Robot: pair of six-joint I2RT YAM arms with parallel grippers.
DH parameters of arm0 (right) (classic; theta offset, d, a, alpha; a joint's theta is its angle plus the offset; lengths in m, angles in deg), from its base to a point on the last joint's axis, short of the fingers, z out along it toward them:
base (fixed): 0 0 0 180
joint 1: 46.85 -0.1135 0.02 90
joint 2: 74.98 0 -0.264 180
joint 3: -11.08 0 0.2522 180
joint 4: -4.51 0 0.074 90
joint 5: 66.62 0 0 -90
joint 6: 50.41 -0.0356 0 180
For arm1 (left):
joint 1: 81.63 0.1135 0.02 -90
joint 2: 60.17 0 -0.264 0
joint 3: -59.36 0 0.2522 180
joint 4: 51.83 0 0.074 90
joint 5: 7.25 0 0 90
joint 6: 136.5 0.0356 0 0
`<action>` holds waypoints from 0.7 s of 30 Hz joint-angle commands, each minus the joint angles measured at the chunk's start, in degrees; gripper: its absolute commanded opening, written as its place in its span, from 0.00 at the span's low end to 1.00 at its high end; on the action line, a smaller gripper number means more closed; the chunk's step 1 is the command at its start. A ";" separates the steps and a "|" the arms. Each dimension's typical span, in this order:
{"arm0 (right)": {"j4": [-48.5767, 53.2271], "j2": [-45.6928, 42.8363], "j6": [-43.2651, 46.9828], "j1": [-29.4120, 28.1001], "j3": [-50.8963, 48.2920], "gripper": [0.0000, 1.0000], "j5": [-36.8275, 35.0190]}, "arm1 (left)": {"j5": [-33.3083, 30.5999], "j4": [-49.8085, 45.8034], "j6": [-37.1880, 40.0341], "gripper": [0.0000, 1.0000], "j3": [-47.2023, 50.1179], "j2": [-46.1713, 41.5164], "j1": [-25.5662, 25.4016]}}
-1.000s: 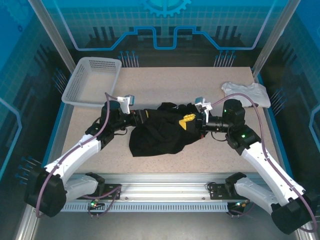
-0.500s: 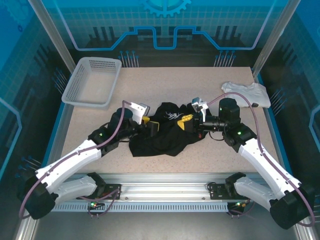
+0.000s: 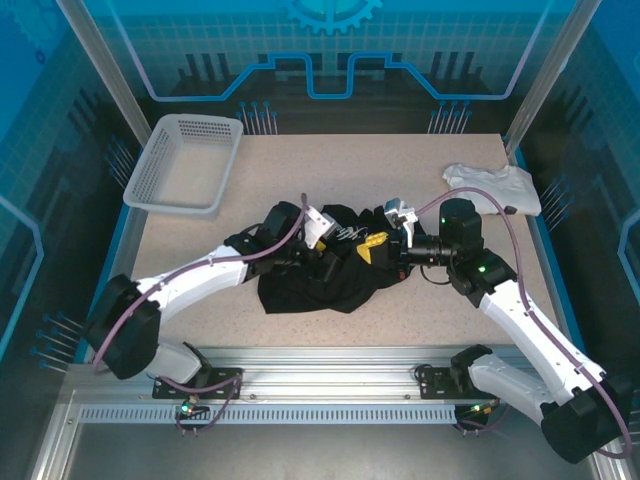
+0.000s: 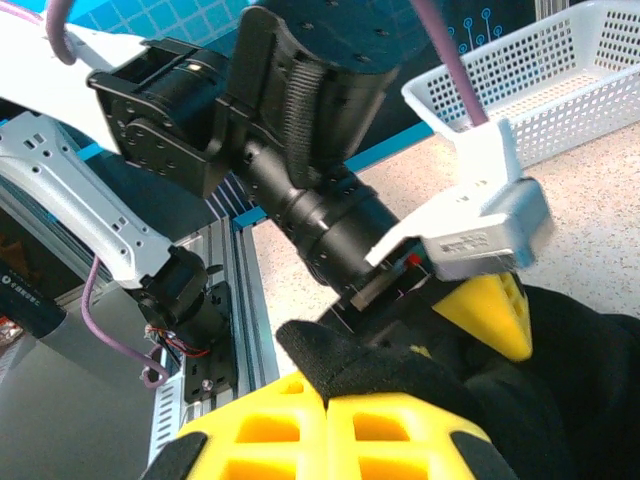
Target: Fold the inside-out t-shirt
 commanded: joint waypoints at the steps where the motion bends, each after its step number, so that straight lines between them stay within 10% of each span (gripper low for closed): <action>1: 1.36 -0.71 1.71 0.17 1.29 0.00 -0.78 | 7.22 0.27 2.16 0.66 -4.89 4.50 -0.32; 6: 6.60 -3.18 3.83 0.33 1.90 0.00 -8.68 | 13.92 -0.44 -2.16 0.02 -7.97 6.09 0.61; 13: 6.80 -8.13 3.60 -1.97 -2.35 0.00 -32.58 | 28.28 27.07 -31.02 0.00 2.32 -8.50 6.14; 21: 5.10 -5.76 0.37 -3.00 -2.14 0.06 -36.80 | 34.04 47.35 -52.78 0.00 8.59 -11.62 12.16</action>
